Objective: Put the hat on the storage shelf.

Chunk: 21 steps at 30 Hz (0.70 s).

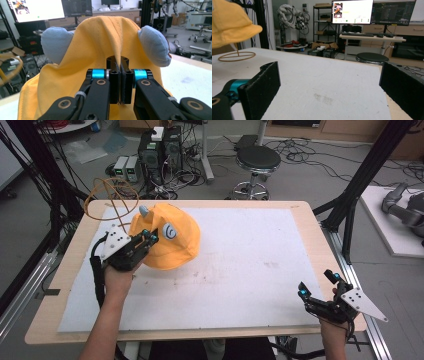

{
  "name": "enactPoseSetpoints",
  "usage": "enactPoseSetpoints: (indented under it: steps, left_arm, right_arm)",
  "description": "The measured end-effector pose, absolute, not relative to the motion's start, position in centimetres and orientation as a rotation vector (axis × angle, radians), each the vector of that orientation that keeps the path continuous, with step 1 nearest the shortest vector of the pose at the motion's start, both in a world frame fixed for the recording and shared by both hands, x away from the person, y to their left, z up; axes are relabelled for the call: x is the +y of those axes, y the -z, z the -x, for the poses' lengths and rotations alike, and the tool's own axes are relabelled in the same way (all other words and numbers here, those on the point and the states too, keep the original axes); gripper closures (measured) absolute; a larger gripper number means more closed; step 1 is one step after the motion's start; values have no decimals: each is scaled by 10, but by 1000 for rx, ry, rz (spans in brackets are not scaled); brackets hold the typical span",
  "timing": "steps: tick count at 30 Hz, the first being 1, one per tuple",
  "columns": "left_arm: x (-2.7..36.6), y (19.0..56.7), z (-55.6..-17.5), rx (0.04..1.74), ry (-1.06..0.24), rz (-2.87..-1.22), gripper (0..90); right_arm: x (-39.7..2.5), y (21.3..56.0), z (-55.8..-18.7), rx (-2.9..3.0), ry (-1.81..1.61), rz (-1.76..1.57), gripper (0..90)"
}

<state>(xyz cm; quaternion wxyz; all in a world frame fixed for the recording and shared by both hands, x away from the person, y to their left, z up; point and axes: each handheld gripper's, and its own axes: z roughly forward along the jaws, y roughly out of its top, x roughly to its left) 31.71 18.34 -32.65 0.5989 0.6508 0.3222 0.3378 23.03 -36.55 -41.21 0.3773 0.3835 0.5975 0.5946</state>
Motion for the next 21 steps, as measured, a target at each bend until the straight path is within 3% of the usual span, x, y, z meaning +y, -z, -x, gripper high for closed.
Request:
enactPoseSetpoints:
  steps: [21]
  left_arm:
    - [215, 240, -335, 793, -944, -1376, 878]
  right_arm:
    - [-365, 412, -231, 1530, -1528, -978, 32]
